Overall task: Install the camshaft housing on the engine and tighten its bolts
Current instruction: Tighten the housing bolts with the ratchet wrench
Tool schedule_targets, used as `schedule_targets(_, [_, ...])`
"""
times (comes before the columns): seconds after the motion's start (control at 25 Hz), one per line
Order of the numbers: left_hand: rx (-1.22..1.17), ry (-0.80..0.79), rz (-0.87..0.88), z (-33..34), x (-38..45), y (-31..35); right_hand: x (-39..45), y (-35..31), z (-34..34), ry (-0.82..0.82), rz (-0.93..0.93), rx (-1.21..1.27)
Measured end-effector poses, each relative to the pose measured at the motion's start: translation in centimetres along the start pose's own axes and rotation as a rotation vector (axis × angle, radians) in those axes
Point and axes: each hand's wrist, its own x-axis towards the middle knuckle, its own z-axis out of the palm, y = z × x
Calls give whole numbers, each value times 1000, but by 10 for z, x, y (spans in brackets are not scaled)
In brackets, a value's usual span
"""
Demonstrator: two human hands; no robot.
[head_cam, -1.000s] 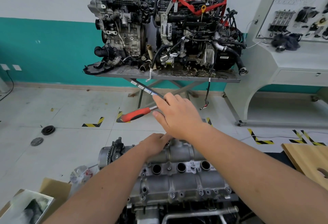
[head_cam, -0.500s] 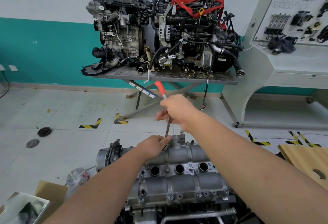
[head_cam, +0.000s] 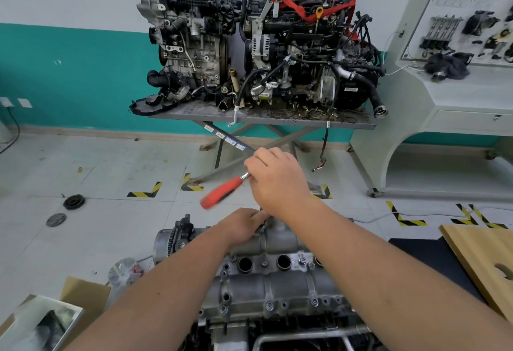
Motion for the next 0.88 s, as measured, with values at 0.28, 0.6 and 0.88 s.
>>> schedule_targets(0.28, [11, 0, 25, -1, 1, -1, 2, -4, -12, -222, 111, 34])
schedule_targets(0.6, [87, 11, -5, 2, -5, 1, 28, -6, -23, -457, 603, 352])
schedule_targets(0.88, [107, 28, 3, 1, -4, 2, 4, -15, -8, 316, 1312, 1616])
